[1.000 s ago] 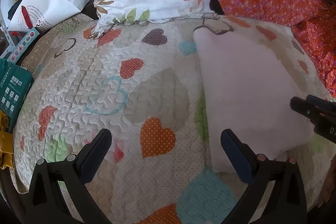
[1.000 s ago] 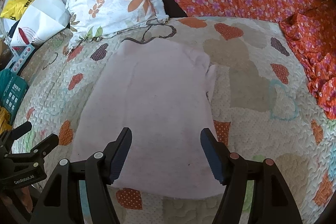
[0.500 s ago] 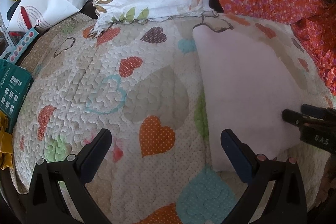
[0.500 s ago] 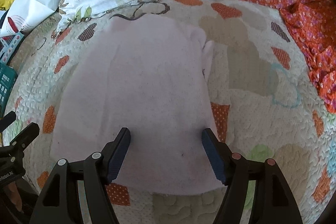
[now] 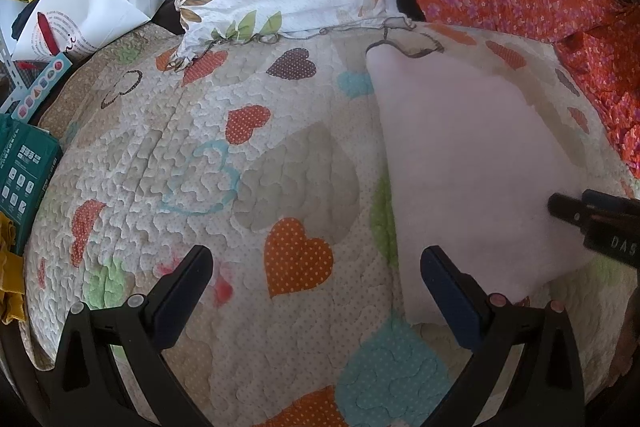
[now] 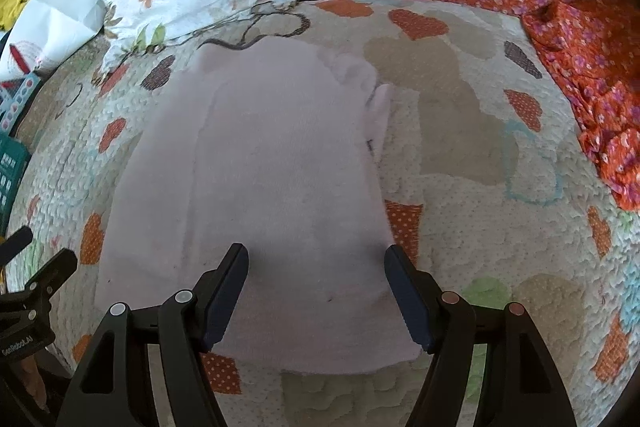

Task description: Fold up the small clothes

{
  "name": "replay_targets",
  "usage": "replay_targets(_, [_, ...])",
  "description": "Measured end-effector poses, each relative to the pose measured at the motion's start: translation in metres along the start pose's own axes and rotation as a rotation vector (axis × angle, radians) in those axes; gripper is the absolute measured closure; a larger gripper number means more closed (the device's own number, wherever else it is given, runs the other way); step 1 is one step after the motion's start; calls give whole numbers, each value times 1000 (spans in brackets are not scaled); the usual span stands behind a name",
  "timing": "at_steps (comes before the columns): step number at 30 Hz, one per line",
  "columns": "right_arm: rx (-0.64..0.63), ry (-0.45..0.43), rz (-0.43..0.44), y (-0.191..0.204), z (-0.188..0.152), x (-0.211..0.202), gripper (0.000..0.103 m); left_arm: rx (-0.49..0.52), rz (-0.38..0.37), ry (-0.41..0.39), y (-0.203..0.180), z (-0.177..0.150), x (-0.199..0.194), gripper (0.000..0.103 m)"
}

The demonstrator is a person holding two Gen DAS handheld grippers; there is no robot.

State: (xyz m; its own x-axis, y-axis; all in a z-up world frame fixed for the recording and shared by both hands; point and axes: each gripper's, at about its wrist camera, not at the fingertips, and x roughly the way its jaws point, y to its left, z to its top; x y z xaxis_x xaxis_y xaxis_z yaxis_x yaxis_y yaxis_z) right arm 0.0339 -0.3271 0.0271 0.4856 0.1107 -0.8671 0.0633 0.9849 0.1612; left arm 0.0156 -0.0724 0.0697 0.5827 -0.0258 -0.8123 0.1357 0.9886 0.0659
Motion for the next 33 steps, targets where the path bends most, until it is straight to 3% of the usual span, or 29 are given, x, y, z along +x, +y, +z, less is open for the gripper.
replay_targets(8, [80, -2, 24, -15, 2, -3, 28, 10, -9, 6, -1, -2, 2, 0])
replay_targets(14, [51, -74, -5, -11, 6, -18, 28, 15, -24, 19, -2, -3, 4, 0])
replay_targets(27, [51, -62, 0, -12, 9, -12, 28, 7, -39, 44, -4, -3, 7, 0])
replay_targets(33, [-15, -130, -56, -2, 27, -4, 28, 7, -40, 47, -4, -3, 9, 0])
